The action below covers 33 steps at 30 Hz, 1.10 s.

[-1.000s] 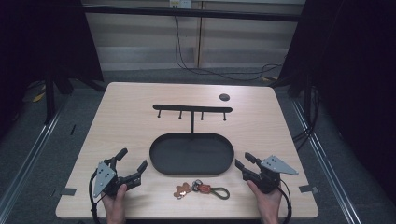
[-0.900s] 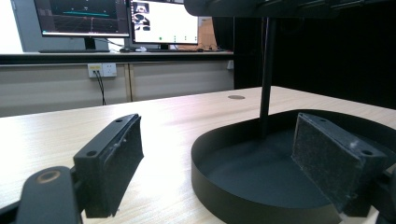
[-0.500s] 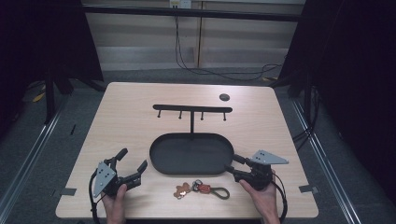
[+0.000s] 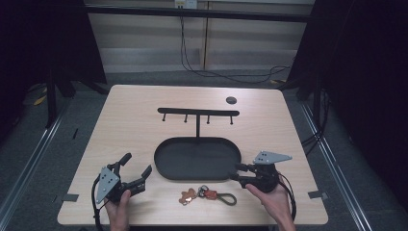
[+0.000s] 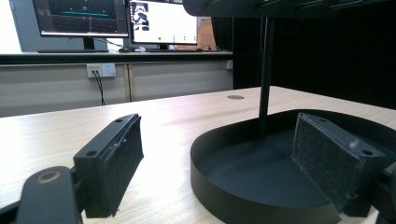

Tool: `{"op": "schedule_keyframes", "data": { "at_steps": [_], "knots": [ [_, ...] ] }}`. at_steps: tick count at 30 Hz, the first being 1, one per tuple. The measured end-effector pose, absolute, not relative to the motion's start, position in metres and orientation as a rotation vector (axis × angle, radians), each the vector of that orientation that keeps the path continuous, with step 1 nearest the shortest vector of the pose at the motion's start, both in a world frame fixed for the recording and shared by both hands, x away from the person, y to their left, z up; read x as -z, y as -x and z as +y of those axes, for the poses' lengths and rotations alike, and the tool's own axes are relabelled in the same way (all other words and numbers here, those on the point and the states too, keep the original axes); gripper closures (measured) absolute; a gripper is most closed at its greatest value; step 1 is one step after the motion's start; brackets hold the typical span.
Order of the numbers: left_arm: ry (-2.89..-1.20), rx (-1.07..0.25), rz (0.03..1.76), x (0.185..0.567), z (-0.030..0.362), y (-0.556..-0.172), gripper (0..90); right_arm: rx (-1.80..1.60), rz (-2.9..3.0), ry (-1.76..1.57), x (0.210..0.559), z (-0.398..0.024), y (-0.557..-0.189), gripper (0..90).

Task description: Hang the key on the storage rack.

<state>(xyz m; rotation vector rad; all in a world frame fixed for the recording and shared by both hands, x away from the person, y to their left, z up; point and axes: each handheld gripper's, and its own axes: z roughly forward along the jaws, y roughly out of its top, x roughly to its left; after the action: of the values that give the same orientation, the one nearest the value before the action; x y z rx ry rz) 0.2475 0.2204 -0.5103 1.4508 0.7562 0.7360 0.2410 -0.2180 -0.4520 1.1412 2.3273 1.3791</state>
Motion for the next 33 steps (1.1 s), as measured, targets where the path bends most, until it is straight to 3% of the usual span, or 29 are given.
{"op": "schedule_keyframes", "data": {
  "at_steps": [12,24,33],
  "knots": [
    [-1.447,-0.735,0.757,0.510,0.220,-0.247,16.0,-1.203,2.631,-1.137,0.445,-0.212,-0.246,54.1],
    [-1.444,-0.732,0.757,0.511,0.220,-0.247,16.0,-0.914,2.831,-1.152,0.448,-0.204,-0.250,71.4],
    [-1.448,-0.727,0.749,0.510,0.220,-0.247,15.9,-0.775,2.954,-1.105,0.453,-0.197,-0.258,74.7]
  ]
}}
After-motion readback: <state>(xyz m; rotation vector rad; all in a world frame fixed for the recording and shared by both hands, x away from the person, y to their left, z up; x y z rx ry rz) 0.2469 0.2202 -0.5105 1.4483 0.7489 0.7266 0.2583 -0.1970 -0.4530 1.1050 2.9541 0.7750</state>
